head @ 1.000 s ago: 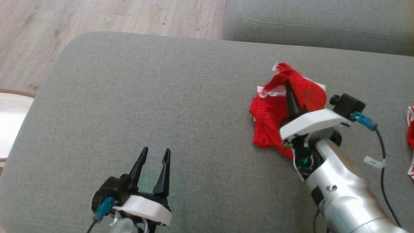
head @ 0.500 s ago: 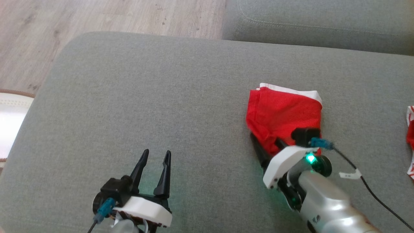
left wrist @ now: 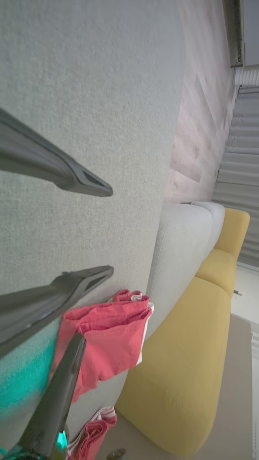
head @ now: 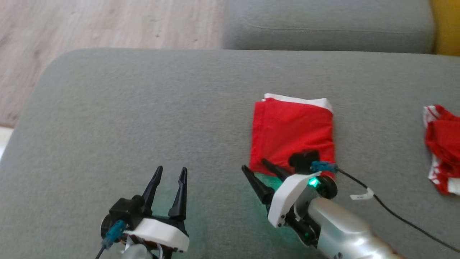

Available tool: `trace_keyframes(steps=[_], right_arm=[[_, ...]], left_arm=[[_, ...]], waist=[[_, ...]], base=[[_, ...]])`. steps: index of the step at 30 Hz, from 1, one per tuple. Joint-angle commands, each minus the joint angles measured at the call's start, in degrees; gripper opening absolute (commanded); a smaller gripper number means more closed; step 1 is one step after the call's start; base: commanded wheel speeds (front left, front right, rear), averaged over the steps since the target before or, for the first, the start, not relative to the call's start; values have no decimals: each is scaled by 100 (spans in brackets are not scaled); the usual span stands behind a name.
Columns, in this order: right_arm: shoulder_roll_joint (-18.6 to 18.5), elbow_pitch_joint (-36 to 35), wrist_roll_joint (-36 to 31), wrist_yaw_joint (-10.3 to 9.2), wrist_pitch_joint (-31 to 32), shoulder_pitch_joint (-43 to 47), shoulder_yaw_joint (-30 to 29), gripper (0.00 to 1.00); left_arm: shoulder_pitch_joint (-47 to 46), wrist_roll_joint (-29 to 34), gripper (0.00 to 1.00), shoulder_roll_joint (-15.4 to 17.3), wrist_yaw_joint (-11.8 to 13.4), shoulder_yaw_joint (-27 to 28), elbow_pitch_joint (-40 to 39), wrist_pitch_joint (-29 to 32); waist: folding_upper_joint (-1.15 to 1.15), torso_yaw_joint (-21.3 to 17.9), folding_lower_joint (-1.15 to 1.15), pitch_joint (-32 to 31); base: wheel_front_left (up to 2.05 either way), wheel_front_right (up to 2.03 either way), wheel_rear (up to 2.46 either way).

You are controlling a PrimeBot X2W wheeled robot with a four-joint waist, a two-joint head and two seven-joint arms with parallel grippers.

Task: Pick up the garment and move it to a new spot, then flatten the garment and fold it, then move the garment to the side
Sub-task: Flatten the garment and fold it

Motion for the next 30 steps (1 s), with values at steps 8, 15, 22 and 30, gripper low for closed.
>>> trace_keyframes(steps=[8,15,22,30], right_arm=[[-662,-460,-333,44,-714,-264,-429,100],[-892,-1362,-1634,44,-739,218,-2461,100],[-448,-3005,-3343,44,-740,1625,-4506,100],[-109,-3469,-3930,44,-741,2371,-4873,100]], left_arm=[[-150,43,100,21,2,439,-667,-46],[-106,4,100,21,31,616,-1237,-46],[17,45,100,21,27,668,-1568,-46],[180,41,100,21,16,698,-1508,-46]], waist=[[0,-653,0,-122],[0,-969,0,-120],[0,-1162,0,-87],[0,-1194,0,-54]], base=[[0,0,0],[0,0,0],[0,0,0],[0,0,0]])
